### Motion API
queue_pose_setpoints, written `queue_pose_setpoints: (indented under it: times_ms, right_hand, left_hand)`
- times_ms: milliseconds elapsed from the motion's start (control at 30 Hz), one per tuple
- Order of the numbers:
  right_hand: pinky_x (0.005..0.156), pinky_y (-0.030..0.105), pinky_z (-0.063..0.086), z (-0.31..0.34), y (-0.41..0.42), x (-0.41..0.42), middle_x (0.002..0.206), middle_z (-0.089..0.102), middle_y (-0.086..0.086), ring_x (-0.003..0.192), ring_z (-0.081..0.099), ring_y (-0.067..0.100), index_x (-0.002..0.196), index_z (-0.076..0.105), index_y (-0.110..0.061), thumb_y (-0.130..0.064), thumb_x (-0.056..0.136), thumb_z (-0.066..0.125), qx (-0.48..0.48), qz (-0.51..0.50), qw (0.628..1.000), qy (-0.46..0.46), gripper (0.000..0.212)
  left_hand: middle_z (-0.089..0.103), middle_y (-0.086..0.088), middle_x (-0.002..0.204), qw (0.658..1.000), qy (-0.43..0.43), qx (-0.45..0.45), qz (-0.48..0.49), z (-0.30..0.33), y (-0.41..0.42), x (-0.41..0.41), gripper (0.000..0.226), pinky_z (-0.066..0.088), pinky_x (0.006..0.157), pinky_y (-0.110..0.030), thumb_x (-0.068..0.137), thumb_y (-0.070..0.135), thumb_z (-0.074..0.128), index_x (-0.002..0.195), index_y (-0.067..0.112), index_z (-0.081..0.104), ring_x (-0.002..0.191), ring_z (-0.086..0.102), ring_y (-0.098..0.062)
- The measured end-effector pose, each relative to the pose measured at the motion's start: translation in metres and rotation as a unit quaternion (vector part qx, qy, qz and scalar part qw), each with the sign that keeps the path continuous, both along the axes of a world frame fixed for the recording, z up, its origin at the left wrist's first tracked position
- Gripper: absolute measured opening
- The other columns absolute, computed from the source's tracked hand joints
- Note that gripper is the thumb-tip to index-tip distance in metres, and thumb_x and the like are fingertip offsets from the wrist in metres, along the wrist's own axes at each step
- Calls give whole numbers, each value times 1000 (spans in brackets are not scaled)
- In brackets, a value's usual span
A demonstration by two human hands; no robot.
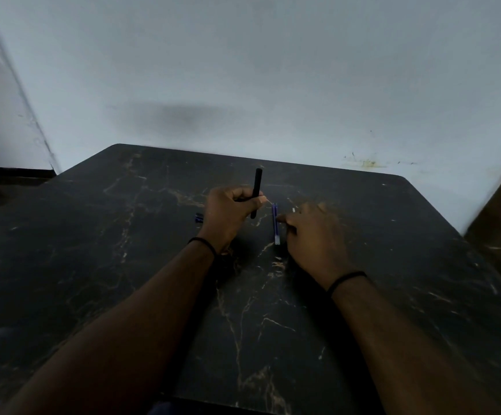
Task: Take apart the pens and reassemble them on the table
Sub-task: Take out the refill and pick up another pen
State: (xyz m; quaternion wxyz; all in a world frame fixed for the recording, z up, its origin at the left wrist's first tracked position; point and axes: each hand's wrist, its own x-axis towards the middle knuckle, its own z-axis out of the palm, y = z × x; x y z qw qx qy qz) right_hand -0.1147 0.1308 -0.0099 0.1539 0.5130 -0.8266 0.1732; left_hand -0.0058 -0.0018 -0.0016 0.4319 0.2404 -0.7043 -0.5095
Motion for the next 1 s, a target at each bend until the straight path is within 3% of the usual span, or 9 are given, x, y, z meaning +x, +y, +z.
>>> queue_pose_setpoints:
  times_ms: [533,767,1000]
  right_hand:
    - [86,36,39,2,0,7,105,56,3,105,47,26,126,66,-33,-26,96,49,29,-2,1000,9,35]
    - [99,41,39,0,-2,8,118,53,3,116,42,27,130,61,-34,-28,97,49,64,-2,998,1,35]
    - [95,39,35,-2,-5,11,118,55,0,109,43,26,127,63,-38,-21,95,48,5,34,999,-4,40]
  left_hand:
    - [75,1,85,1000,-3,11,5,0,0,-1,11,59,77,-25,80,10,77,90,11,76,81,72,-15]
    - [75,-1,87,1000,1,9,-2,0,0,0,10,59,78,-26,80,10,76,89,14,75,85,72,-20]
    - [74,-4,83,1000,12,5,-2,3,3,1,8,59,76,-25,81,8,76,84,16,74,81,71,-19]
